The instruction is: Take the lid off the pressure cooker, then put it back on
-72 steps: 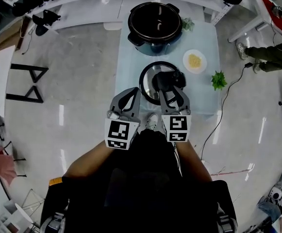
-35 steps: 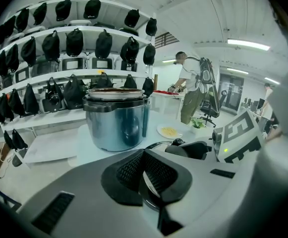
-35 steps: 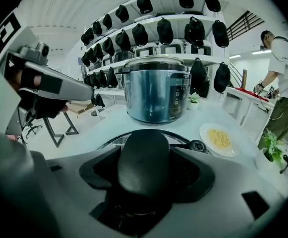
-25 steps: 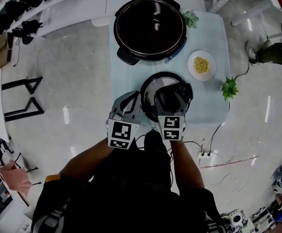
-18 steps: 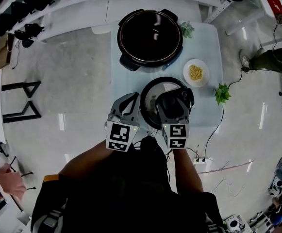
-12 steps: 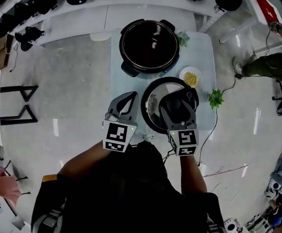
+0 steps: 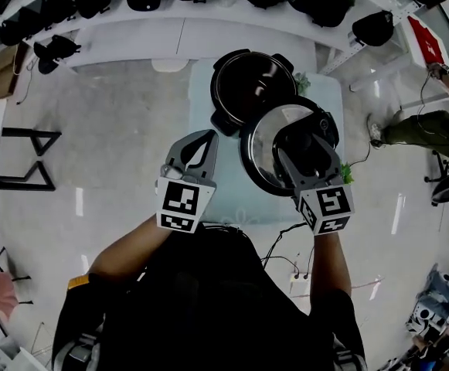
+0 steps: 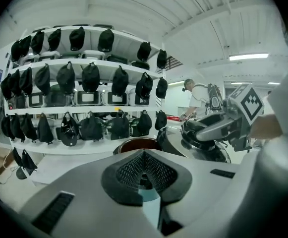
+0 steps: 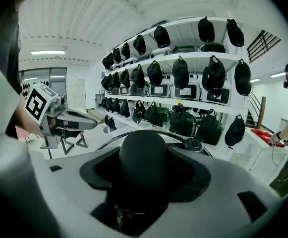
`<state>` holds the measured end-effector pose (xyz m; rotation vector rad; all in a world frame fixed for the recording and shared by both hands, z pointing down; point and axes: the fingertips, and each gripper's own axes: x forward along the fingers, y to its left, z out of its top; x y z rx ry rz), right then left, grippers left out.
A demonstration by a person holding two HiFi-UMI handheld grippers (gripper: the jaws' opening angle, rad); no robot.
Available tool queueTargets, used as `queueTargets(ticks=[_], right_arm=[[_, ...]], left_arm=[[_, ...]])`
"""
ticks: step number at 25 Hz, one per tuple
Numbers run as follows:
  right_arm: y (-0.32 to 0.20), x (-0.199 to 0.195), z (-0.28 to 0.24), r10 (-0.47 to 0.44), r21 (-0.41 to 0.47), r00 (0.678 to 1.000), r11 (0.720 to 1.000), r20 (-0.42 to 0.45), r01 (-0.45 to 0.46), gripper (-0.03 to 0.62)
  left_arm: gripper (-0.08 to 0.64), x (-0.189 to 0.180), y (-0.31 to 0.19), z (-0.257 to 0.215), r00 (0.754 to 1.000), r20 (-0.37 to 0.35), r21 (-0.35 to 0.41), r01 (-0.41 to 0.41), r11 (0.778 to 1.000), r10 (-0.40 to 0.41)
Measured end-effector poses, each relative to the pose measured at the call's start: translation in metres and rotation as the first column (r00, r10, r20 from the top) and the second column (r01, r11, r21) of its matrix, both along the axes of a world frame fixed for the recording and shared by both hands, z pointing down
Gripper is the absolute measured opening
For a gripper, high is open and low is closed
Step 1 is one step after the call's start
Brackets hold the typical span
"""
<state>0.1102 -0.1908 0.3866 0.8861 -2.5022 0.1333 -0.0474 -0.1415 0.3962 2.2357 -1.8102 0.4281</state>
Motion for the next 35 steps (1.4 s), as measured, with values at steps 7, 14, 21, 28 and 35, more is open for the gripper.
queueTargets(ticks=[7, 14, 21, 28, 35], right_arm=[[-0.047, -0.055, -0.004, -0.099, 0.003, 0.995, 0.995, -0.018, 0.099, 0.295], [-0.09, -0.096, 0.013, -0.162, -0.003, 0.985, 0.987, -0.067, 0.162, 0.295], [-0.118, -0.122, 0.032, -0.207, -0.029, 0.975, 0.978, -0.086, 0.205, 0.295], [-0.127, -0.137, 0.046, -0.269, -0.065, 0.96, 0.962, -0.08, 0.265, 0.295], [-0.125, -0.139, 0.049, -0.336, -0.086, 0.938, 0.94, -0.088, 0.329, 0.295]], left_arm=[[0.005, -0.038, -0.019, -0.013, 0.999, 0.013, 0.017, 0.045, 0.999, -0.045], [0.006, -0.068, -0.032, -0.007, 0.997, 0.024, 0.003, 0.079, 0.997, -0.079], [0.006, -0.088, -0.042, 0.003, 0.995, 0.019, -0.021, 0.094, 0.995, -0.093], [0.006, -0.098, -0.051, 0.007, 0.996, 0.014, -0.033, 0.091, 0.995, -0.09], [0.006, -0.099, -0.056, 0.009, 0.996, 0.009, -0.037, 0.086, 0.996, -0.086]])
